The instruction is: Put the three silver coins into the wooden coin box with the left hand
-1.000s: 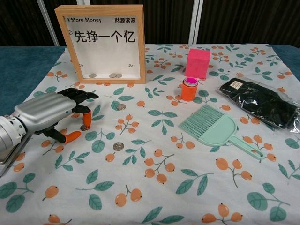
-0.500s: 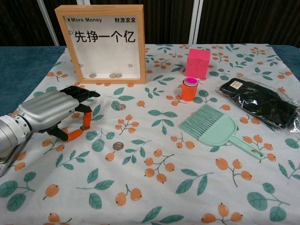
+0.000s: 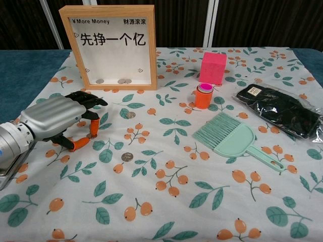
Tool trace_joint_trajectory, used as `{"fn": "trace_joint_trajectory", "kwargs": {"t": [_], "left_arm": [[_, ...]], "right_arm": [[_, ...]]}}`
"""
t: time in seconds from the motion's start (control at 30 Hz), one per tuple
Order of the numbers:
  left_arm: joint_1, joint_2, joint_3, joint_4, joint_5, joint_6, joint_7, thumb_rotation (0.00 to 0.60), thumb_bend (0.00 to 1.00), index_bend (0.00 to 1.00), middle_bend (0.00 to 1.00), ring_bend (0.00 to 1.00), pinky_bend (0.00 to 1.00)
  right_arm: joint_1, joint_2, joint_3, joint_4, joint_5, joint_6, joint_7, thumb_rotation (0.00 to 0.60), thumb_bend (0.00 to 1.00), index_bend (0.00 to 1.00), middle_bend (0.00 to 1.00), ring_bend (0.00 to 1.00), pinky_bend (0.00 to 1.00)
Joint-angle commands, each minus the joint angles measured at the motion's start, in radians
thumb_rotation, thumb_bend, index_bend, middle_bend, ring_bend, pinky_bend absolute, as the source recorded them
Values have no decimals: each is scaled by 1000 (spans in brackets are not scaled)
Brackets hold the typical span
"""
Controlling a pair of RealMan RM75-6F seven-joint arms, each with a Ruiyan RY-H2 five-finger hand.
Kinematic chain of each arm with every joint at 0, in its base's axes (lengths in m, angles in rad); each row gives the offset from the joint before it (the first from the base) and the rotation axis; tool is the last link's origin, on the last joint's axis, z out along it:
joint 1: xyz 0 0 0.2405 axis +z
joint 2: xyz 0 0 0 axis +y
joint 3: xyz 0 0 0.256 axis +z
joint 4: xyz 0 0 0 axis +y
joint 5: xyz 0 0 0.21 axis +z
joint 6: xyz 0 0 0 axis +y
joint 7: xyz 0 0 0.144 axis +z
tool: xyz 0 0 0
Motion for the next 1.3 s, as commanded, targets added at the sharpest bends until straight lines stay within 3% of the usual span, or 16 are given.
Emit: {"fn": "trace_joint_trajectory", "kwargs": {"t": [0.03, 0.67, 0.93, 1.13, 1.3], "left_arm": [[-3, -3, -4, 4, 1, 7, 6, 600, 538, 609, 99, 0, 0], [-39, -24, -32, 53, -18, 0, 47, 600, 542, 634, 110, 0, 0], [-40, -7, -31, 25, -14, 20, 38, 600, 543, 673, 116, 0, 0], [-44, 55, -43, -86, 7, 72, 76, 600, 544, 698, 129, 0, 0], [-64, 188, -89, -302, 15, 100, 168, 600, 544, 705, 131, 0, 0]], "right_arm": [[0, 1, -1, -1, 0, -1, 1, 600, 395, 149, 46, 22, 0], [2, 5, -7, -5, -3, -14, 9, 600, 394, 149, 46, 22, 0], [4, 4, -7, -4, -6, -12, 9, 600, 395, 149, 46, 22, 0], [3, 4, -4, -4, -3, -12, 11, 600, 395, 149, 46, 22, 0], [2, 4, -6, -4, -6, -9, 7, 600, 395, 149, 46, 22, 0]]}}
